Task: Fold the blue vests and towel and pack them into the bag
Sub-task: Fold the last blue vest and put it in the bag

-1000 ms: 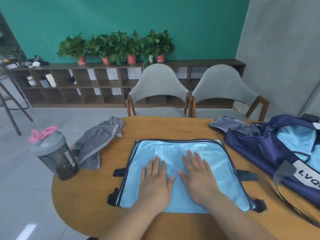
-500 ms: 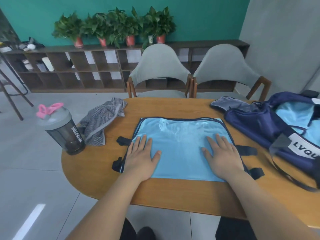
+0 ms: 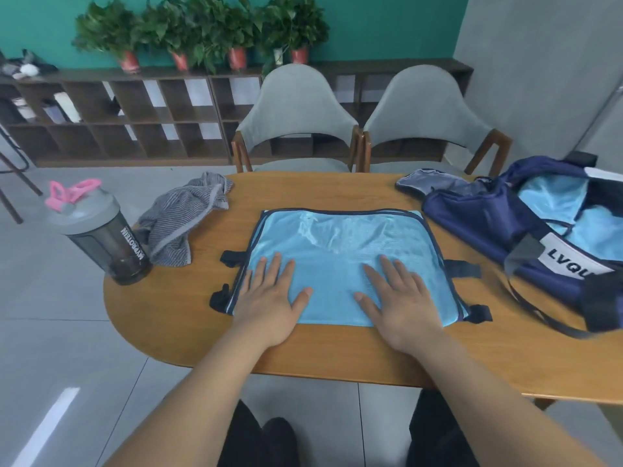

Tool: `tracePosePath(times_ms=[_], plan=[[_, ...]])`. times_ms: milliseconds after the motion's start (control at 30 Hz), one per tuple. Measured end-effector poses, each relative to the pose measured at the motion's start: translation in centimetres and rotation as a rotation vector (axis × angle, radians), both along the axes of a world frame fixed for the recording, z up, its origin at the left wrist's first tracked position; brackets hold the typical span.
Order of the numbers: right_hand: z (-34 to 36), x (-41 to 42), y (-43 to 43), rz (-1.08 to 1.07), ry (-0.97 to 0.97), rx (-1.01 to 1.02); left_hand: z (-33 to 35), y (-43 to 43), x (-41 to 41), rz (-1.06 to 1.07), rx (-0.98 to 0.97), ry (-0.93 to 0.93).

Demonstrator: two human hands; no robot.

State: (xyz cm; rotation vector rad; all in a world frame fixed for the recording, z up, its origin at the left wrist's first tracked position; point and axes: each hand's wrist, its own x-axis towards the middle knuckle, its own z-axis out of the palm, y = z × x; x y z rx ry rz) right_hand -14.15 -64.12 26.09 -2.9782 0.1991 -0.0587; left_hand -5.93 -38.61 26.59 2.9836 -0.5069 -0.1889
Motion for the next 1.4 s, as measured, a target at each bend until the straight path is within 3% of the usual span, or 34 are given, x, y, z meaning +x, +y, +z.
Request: tracePosePath(times_ms=[433,700,867,967,1200,1400], plan=[[0.8,-1.4,-3.9,-0.093,-0.013,0.008,0.3,2.8,2.6,-0.082,0.032,0.011],[0.7,-0.5,-2.9,-0.127,0.015,-0.043,1.1,1.2,0.9,0.039,0.106,-0.040],[1.2,1.0,3.0,0.092,-0.078,-0.011,0.9,0.5,-1.1,-0.033,-0.059,-0.043],[0.8,2.2,5.8,0.230,-0.018,0.017,0.4,1.8,-1.1,-0.024,-0.142,-0.021],[2.2,5.5,8.9,0.164,0.087,0.031,0.5,8.0,0.6,-0.065,-0.438,-0.258],[1.1,6.2,12.9,0.451,0.076,0.043,0.5,11.1,1.7,0.188,-0.565,-0.245]])
